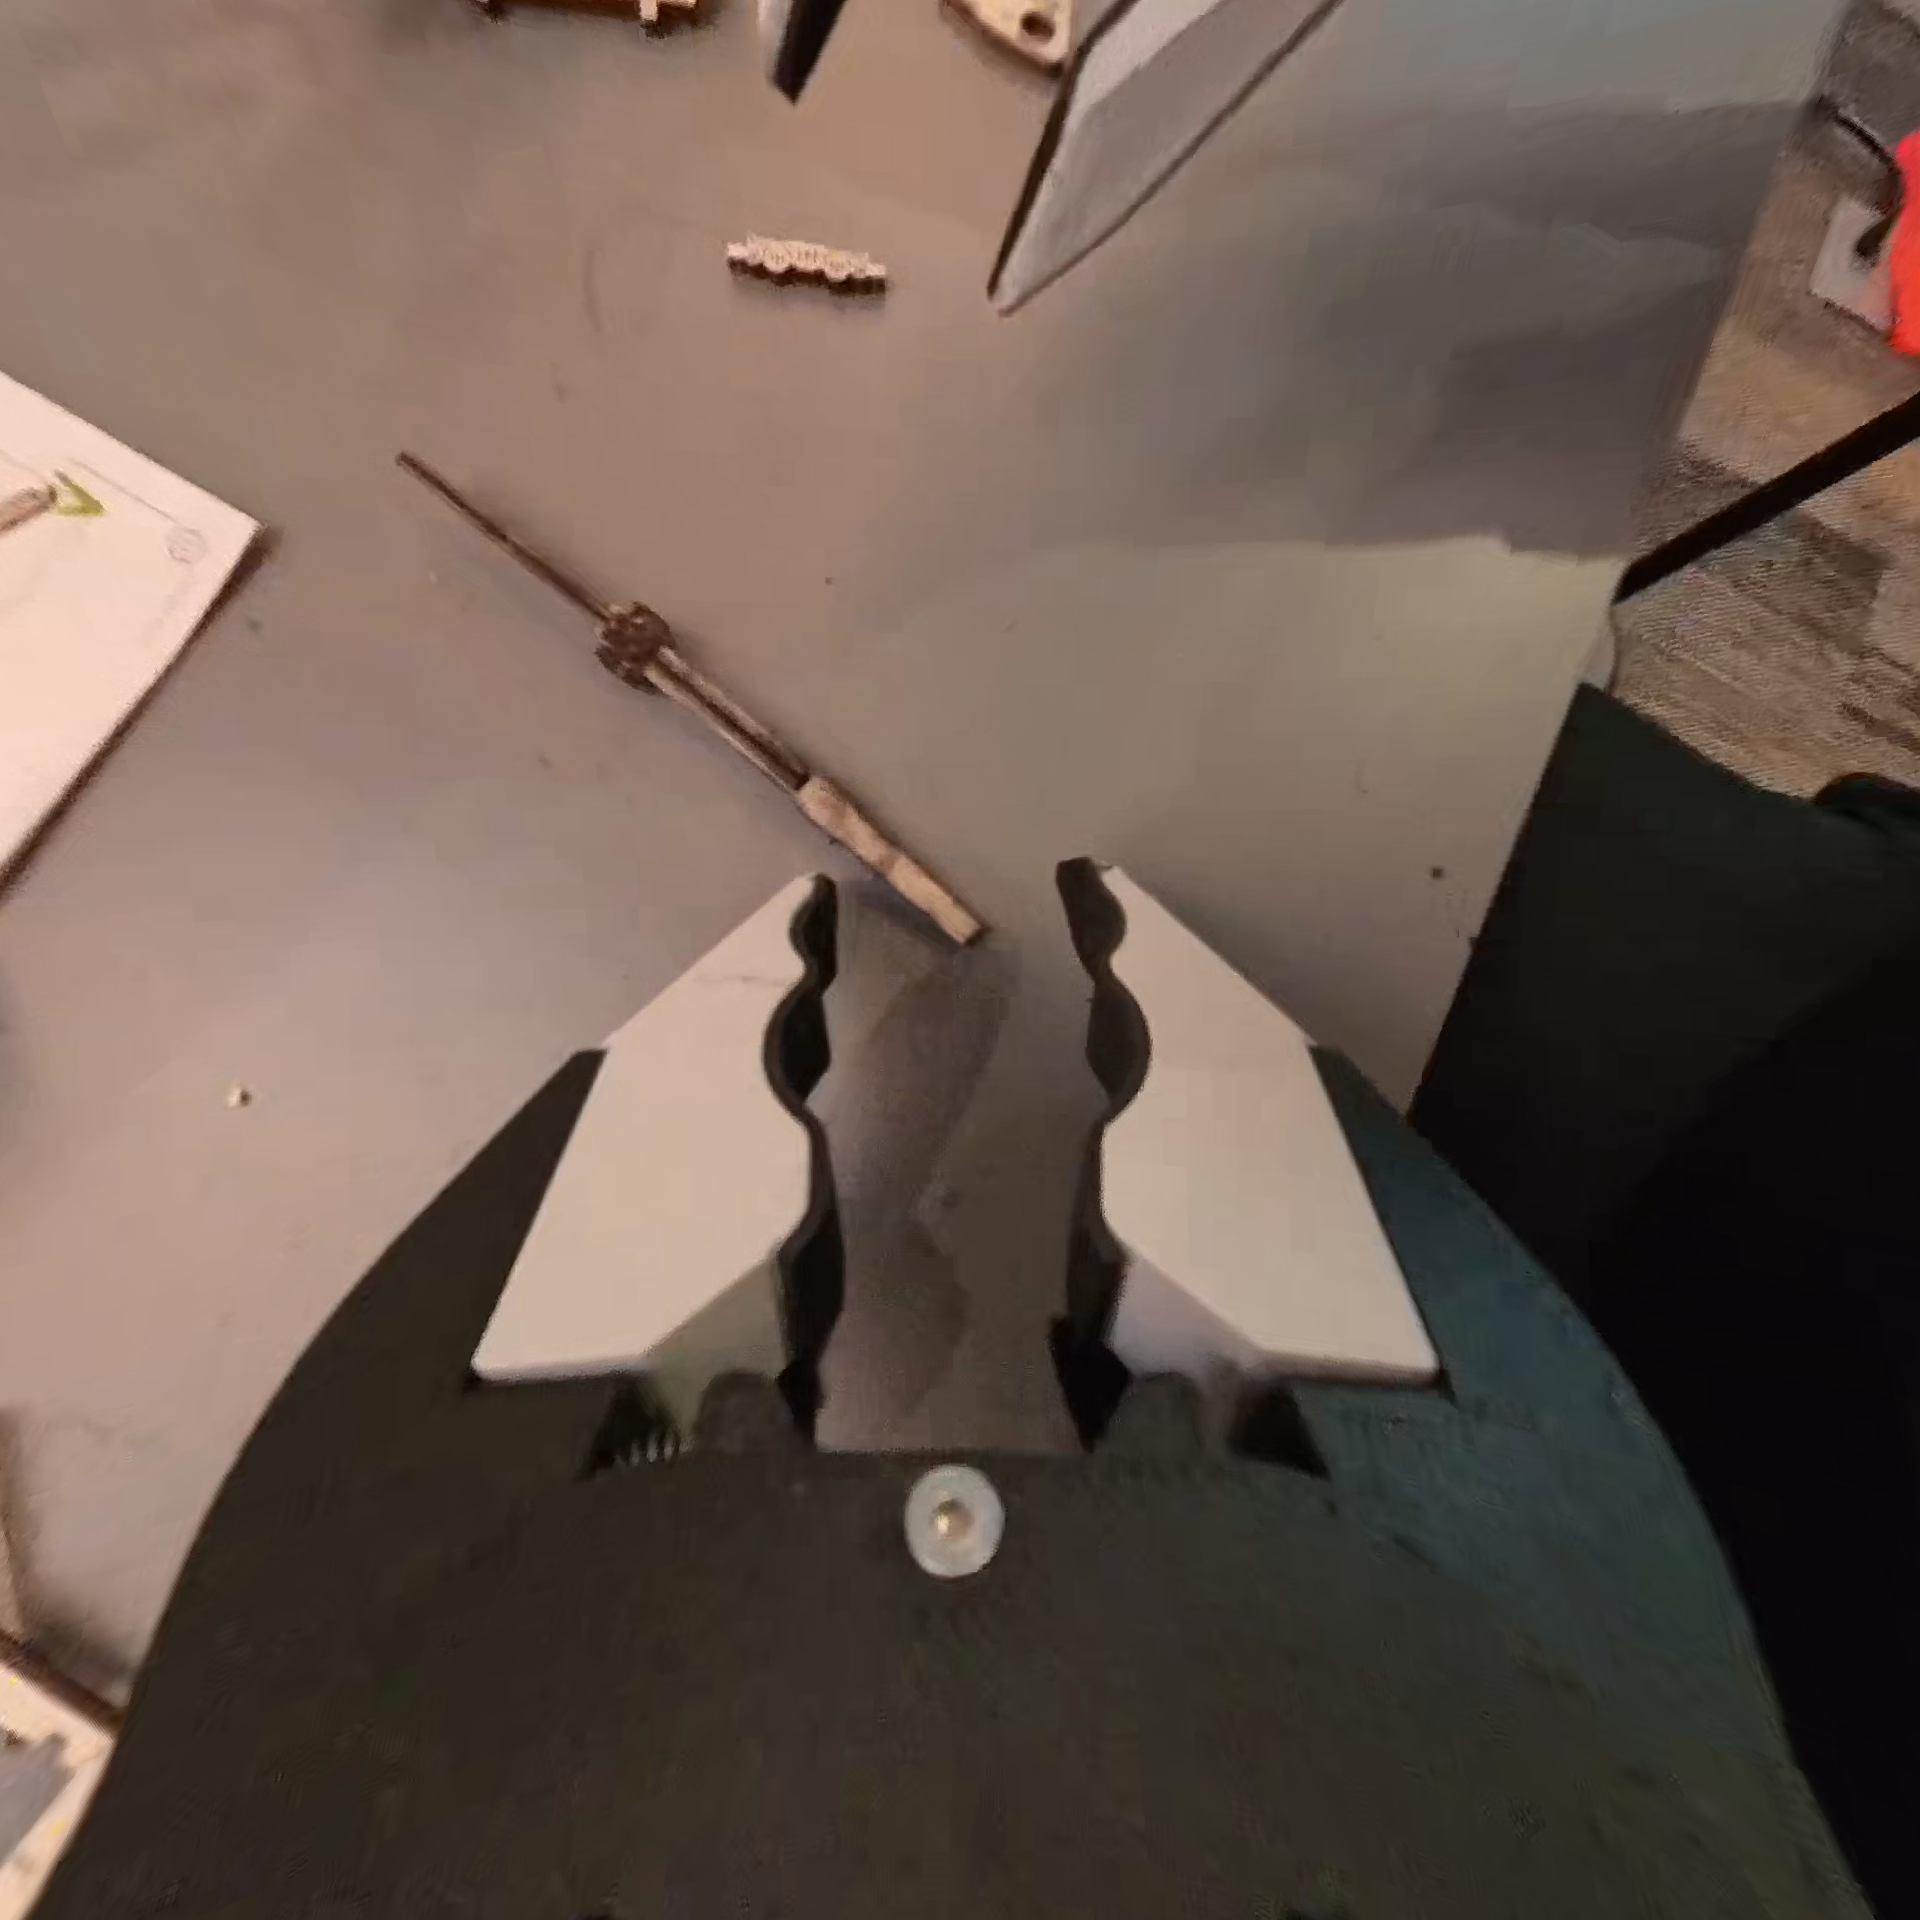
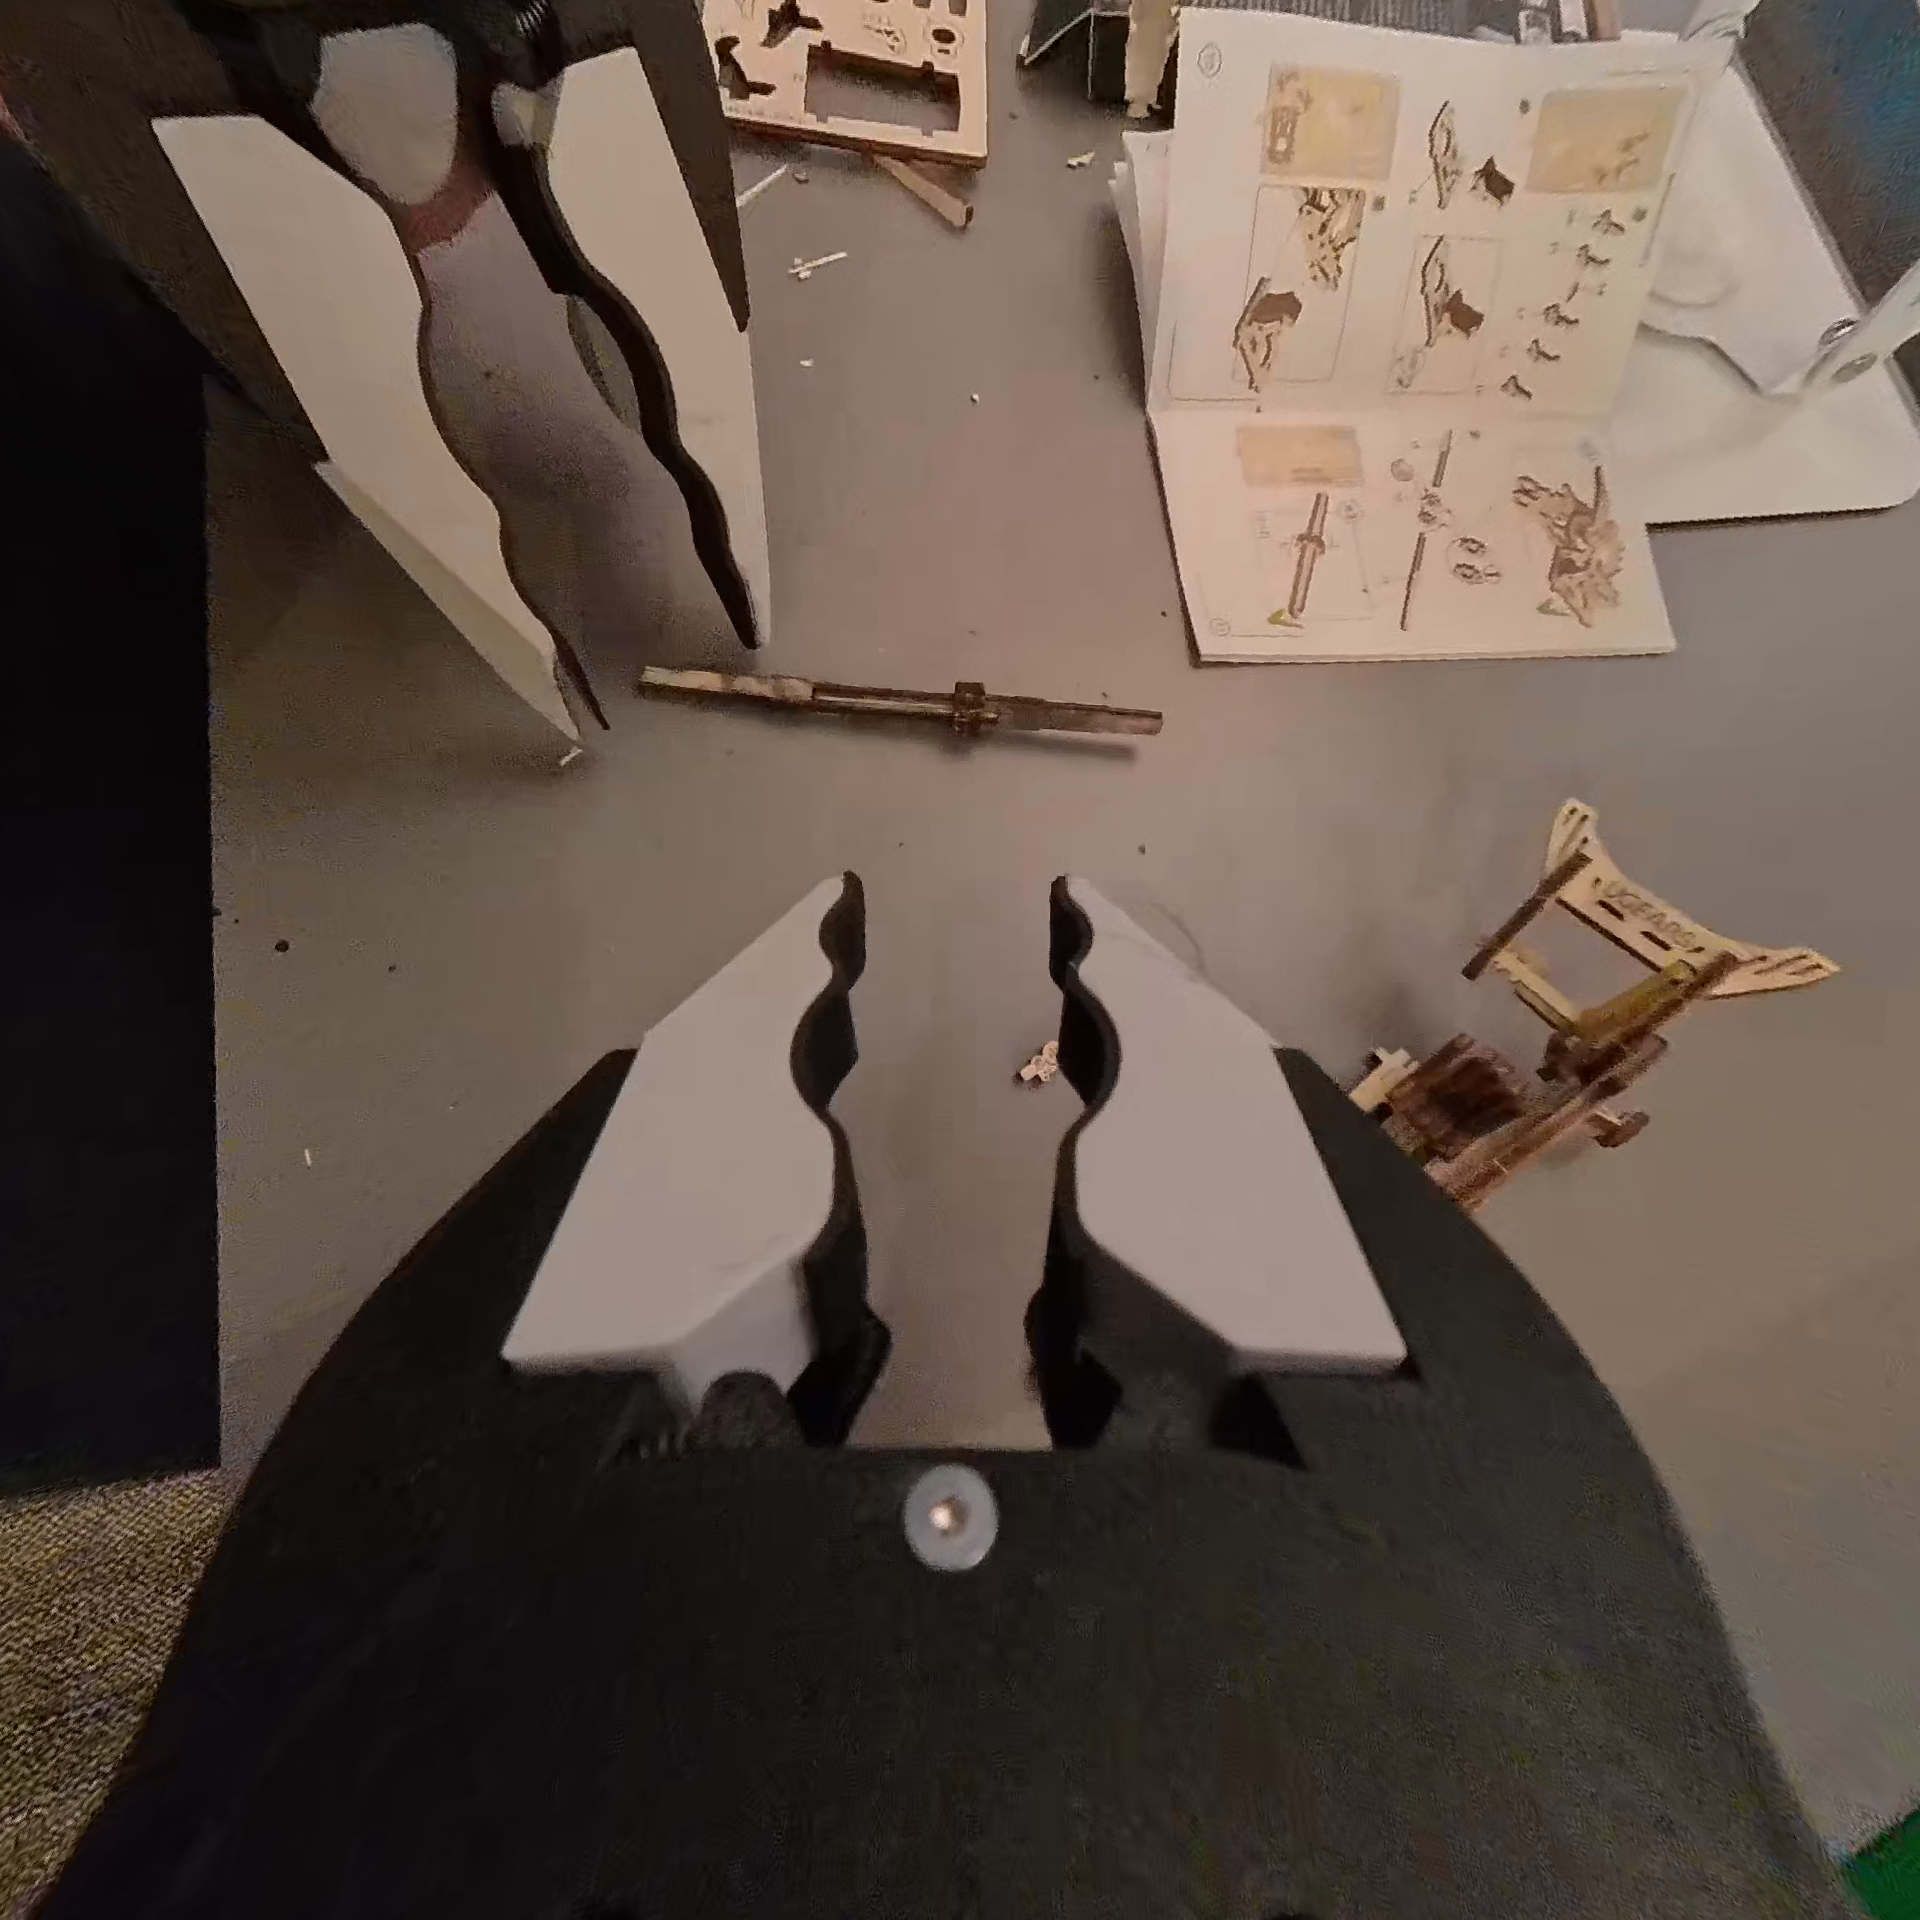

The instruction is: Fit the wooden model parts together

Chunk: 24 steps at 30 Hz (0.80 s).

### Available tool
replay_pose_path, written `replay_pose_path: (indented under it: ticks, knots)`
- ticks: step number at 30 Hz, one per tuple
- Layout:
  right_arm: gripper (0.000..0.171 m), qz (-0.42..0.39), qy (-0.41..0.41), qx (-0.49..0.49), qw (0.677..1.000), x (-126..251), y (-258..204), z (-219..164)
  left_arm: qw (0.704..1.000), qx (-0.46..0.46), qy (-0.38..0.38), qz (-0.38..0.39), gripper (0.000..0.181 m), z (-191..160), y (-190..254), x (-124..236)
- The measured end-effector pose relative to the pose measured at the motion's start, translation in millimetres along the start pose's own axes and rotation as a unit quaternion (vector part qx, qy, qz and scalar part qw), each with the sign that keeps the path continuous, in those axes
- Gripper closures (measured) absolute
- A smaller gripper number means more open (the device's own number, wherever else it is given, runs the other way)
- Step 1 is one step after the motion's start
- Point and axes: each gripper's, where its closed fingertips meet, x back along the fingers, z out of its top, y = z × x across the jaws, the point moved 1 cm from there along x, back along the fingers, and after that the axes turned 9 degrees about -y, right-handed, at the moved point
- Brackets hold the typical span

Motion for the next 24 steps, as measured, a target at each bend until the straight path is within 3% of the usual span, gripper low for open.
replay_pose_path:
  ticks: [1,7,12,14,18,22,23,24]
  knots:
    - [0.138,0.003,-0.001,0.002,1.0,-4.8,-0.9,-0.5,1.0,0.007,-0.007,0.011,0.137,-0.8,-2.6,-5.7]
    - [0.138,0.011,0.0,0.008,1.0,-22.1,5.9,3.7,1.0,0.016,0.008,0.023,0.175,4.4,-10.7,-9.9]
    - [0.133,0.011,-0.016,0.045,0.999,-19.9,11.0,-4.2,0.999,0.026,0.024,-0.019,0.176,-0.5,-10.7,-5.5]
    - [0.132,0.016,-0.021,0.073,0.997,-17.4,6.7,-8.6,0.993,0.053,0.037,-0.099,0.176,-3.2,-3.8,-0.7]
    - [0.132,0.037,-0.052,0.153,0.986,-24.6,-16.8,-18.9,0.978,0.084,0.056,-0.185,0.176,-8.2,-5.6,16.4]
    - [0.152,-0.034,-0.059,0.222,0.973,-35.1,-21.9,-15.4,0.955,0.12,0.08,-0.26,0.176,-9.6,-5.8,30.5]
    - [0.166,-0.058,-0.053,0.236,0.968,-35.8,-21.1,-12.8,0.949,0.126,0.081,-0.279,0.176,-10.5,-3.8,31.9]
    - [0.166,-0.064,-0.052,0.242,0.967,-36.6,-22.4,-12.0,0.942,0.129,0.084,-0.297,0.176,-10.7,-1.2,33.6]
